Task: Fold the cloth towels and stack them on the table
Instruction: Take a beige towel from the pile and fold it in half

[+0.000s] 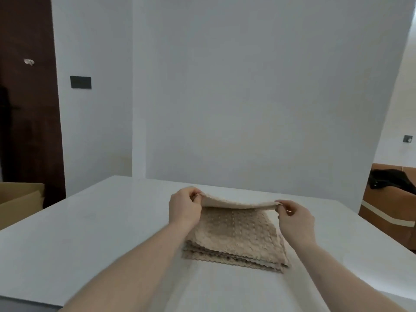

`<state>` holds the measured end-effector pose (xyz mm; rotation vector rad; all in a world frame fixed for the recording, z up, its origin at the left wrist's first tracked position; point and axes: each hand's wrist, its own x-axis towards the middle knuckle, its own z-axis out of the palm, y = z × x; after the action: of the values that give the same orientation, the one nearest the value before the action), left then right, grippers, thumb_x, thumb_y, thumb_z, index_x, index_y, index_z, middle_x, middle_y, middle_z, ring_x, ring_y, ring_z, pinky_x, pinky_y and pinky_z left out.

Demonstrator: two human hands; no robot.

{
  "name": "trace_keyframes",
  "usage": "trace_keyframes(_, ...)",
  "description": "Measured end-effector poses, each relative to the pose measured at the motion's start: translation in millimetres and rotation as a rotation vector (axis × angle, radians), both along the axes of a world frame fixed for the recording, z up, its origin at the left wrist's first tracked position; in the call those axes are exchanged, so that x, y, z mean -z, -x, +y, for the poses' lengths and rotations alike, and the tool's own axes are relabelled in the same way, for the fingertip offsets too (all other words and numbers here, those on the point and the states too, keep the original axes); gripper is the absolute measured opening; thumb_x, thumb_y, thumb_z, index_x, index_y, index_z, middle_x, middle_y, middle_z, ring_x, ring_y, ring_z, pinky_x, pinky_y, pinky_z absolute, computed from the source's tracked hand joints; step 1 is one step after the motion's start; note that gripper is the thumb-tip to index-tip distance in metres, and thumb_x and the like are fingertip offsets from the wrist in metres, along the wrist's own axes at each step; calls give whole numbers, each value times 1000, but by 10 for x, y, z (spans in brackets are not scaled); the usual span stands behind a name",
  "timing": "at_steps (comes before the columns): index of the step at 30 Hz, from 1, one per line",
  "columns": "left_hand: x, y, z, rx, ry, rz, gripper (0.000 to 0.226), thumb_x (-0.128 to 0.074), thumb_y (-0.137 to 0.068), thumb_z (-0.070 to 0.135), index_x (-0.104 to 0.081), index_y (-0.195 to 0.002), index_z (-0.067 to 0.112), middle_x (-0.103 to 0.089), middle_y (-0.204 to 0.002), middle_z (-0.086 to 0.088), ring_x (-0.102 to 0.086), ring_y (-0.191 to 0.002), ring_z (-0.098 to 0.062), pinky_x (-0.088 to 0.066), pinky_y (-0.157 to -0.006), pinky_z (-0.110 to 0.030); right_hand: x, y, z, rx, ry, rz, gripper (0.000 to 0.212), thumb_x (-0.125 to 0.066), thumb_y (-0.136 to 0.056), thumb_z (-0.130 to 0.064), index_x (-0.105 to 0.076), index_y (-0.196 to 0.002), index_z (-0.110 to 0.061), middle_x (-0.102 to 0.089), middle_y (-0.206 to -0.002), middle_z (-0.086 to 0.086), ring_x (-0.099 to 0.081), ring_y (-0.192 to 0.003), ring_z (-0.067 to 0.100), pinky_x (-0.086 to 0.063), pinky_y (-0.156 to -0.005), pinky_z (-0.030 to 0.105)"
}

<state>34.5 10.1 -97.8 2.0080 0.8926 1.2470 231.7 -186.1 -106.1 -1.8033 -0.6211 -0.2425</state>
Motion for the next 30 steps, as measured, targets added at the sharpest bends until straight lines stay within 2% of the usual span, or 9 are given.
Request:
trace_keyframes(3, -583, 58, -32, -15, -45, -86, 15, -65, -95, 19, -76, -88, 26, -72, -84, 9, -66, -86, -14, -44, -78, -22, -493, 67, 4, 4, -95, -27, 20, -58, -98, -18, -74, -94, -30, -74, -86, -7, -70, -89, 15, -46, -80, 27)
trace_keyframes(7, -1196, 348, -126, 4, -121, -173, 13, -63, -96, 27, -72, -88, 32, -71, -85, 14, -66, -82, -12, -50, -76, -26, -1030, 338, -180, -52, -190, -106, 18, -58, -99, -22, -72, -96, -32, -72, -88, -16, -64, -87, -2, -43, -73, 16)
trace_keyframes(10, -1484, 672, -274, 1, -216, -166, 14, -62, -96, 37, -72, -90, 32, -69, -87, 16, -60, -71, -11, -46, -66, -28, -1262, 548, -371, -87, -248, -159, 16, -58, -100, -25, -72, -97, -32, -71, -92, -21, -63, -93, -8, -43, -75, 13)
trace_keyframes(13, -1626, 964, -440, 36, -271, -128, 18, -61, -98, 40, -72, -88, 30, -68, -85, 17, -57, -70, -6, -41, -62, -26, -1357, 722, -544, -96, -287, -186, 13, -60, -99, -24, -72, -97, -29, -70, -91, -18, -63, -90, -5, -43, -75, 14)
trace_keyframes(16, -1639, 1180, -579, 42, -286, -96, 20, -63, -97, 42, -70, -83, 30, -67, -80, 16, -55, -66, -2, -40, -60, -25, -1328, 878, -684, -90, -275, -189, 10, -63, -98, -25, -72, -96, -29, -70, -86, -13, -63, -83, -2, -43, -71, 16)
trace_keyframes(19, -1513, 1307, -648, 40, -237, -50, 26, -65, -94, 46, -69, -77, 26, -66, -74, 12, -56, -61, -7, -44, -60, -26, -1176, 975, -794, -89, -225, -162, 9, -64, -98, -27, -72, -95, -27, -70, -85, -9, -63, -78, 2, -43, -67, 17)
trace_keyframes(23, -1186, 1357, -629, 20, -176, 142, 32, -68, -89, 50, -68, -68, 27, -59, -61, 13, -58, -63, -11, -43, -58, -26, -860, 984, -891, -85, -113, -102, 11, -67, -96, -28, -71, -87, -25, -70, -83, -8, -64, -80, 7, -44, -69, 26)
trace_keyframes(27, -816, 1274, -526, 20, -67, 374, 32, -69, -87, 56, -75, -74, 29, -66, -68, 14, -64, -72, -9, -47, -64, -26, -516, 860, -899, -66, 69, -56, 16, -71, -92, -27, -71, -78, -21, -70, -79, -6, -64, -79, 8, -43, -66, 25)
trace_keyframes(30, -555, 1129, -430, 50, 31, 482, 33, -67, -90, 55, -77, -73, 28, -69, -71, 16, -66, -77, -9, -54, -73, -29, -314, 707, -811, -88, 214, 22, 16, -71, -91, -26, -72, -76, -23, -73, -75, -2, -69, -74, 15, -52, -67, 28)
